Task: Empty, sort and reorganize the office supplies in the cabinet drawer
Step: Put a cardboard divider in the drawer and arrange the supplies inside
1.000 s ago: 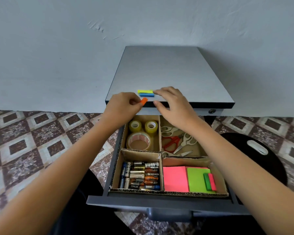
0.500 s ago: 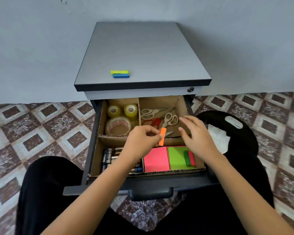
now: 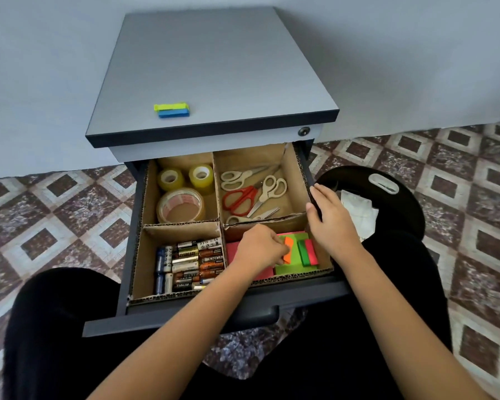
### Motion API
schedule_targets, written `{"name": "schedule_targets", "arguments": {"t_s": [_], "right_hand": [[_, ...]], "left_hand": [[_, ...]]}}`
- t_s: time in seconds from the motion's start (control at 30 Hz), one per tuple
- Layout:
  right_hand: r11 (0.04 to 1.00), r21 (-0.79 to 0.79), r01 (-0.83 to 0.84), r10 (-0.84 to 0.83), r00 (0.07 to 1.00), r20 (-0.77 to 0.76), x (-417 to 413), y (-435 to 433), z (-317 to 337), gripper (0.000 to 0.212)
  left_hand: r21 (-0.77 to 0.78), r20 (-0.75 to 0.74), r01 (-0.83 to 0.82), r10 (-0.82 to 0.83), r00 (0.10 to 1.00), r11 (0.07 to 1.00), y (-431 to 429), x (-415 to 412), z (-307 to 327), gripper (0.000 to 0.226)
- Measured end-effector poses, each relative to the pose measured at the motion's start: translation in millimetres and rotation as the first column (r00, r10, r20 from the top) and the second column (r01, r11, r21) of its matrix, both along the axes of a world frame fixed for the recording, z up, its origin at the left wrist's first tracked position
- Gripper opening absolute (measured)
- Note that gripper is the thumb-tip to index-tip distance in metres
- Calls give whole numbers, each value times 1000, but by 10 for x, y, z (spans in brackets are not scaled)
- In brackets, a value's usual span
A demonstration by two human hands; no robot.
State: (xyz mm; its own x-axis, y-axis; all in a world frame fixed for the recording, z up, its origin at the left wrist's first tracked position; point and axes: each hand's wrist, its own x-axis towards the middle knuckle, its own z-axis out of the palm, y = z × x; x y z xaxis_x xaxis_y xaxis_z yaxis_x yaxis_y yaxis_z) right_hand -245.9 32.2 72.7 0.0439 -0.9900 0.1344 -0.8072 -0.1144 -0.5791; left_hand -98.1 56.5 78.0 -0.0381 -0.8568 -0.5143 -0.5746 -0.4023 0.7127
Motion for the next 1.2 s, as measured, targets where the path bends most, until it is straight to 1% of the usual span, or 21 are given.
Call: {"name": "schedule_targets", "arguments": {"t_s": [0.1, 0.33, 0.57, 0.67, 0.8, 0.9, 0.97, 1.03, 1.07, 1.2], "right_hand": [[1000, -2, -5, 5, 1000, -4, -6, 1, -4, 43], [1000, -13, -8, 7, 1000, -12, -14, -15, -34, 43], [1000, -18, -7, 7, 1000, -3, -21, -22, -49, 42], [1000, -19, -9, 9, 1000, 2, -25, -24, -47, 42], [1000, -18, -7, 8, 1000, 5, -23, -22, -47, 42], [1000, -19, -4, 4, 1000, 3, -20, -22, -51, 42], [1000, -18, -4, 4, 1000, 0, -20, -22, -49, 42], [1000, -13, -3, 3, 1000, -1, -19, -20, -47, 42], [1000, -11, -3, 3, 1000, -2, -17, -18, -46, 42], [1000, -17, -3, 2, 1000, -5, -13, -14, -43, 42]], "left_hand": [[8, 49, 28, -29, 998, 1000, -14, -84, -24, 15], [-50, 114, 26, -20, 993, 998, -31, -182, -59, 17], [-99, 121, 4, 8, 993, 995, 31, -216, -85, 13], [-111, 126, -9, 23, 992, 994, 47, -222, -79, 20], [-117, 137, 4, 12, 990, 993, 57, -237, -68, 11], [-117, 157, 21, -3, 988, 993, 65, -236, -62, 12], [-100, 151, 13, 3, 988, 995, 61, -233, -62, 16], [-72, 128, -5, 15, 992, 997, 50, -232, -74, 14], [-56, 104, -15, 20, 994, 998, 46, -233, -80, 14], [9, -13, -75, 75, 997, 997, 33, -229, -105, 27]]}}
